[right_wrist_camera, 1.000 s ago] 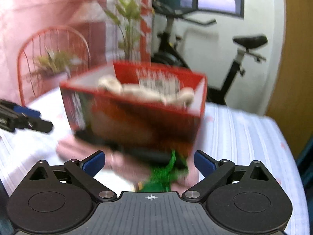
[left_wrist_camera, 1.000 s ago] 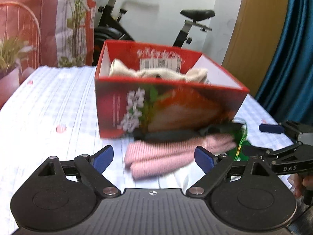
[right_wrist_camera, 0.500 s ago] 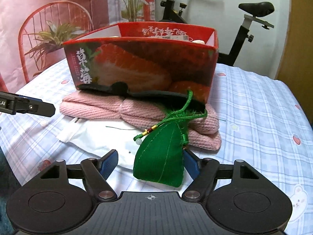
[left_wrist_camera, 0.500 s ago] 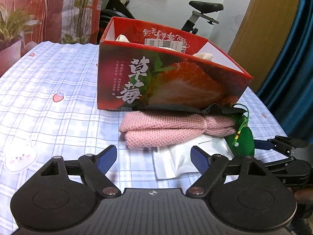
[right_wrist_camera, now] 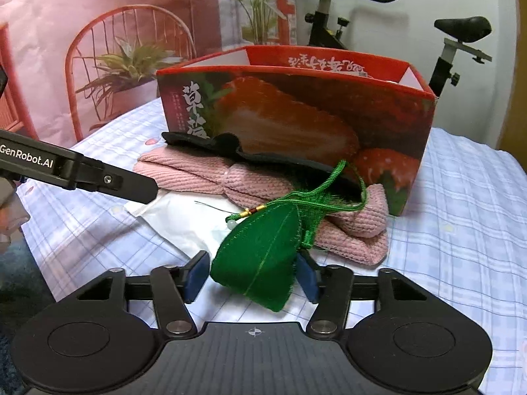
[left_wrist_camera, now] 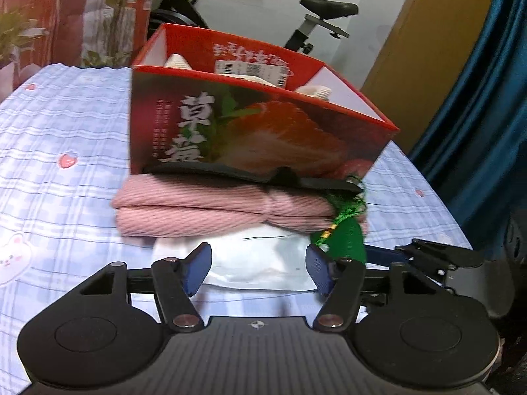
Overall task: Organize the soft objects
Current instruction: 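Lower the left tool onto the green pouch and close it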
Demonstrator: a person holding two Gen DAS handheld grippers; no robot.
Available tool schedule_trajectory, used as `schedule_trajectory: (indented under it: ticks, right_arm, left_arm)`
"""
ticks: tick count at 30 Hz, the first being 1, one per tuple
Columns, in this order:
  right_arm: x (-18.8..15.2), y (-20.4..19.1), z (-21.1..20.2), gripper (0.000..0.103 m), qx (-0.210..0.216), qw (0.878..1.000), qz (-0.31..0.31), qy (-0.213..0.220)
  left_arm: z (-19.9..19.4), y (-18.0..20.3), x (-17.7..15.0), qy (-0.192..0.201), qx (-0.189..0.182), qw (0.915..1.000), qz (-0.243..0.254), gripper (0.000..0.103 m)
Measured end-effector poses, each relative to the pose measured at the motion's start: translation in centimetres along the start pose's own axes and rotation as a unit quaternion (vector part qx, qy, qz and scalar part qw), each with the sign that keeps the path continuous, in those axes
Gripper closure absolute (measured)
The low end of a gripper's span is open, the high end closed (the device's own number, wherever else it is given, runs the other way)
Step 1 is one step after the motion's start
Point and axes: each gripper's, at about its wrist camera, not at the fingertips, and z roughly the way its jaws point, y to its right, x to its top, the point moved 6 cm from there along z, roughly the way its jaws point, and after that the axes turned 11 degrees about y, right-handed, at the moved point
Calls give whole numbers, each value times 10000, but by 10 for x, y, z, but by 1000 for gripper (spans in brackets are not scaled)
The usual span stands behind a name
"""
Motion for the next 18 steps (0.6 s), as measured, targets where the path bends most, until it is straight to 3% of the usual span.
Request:
schedule_trajectory:
  ticks: [10, 18]
  right_arm:
    - [-16, 25, -17, 45, -299, 9973, 556, 376]
    - [-20, 39, -24, 46, -283, 9940, 843, 629]
  left_arm:
    - [29, 37, -3, -208, -367, 9991, -43, 38]
    - [52, 53, -10, -405, -540, 9969, -403, 39]
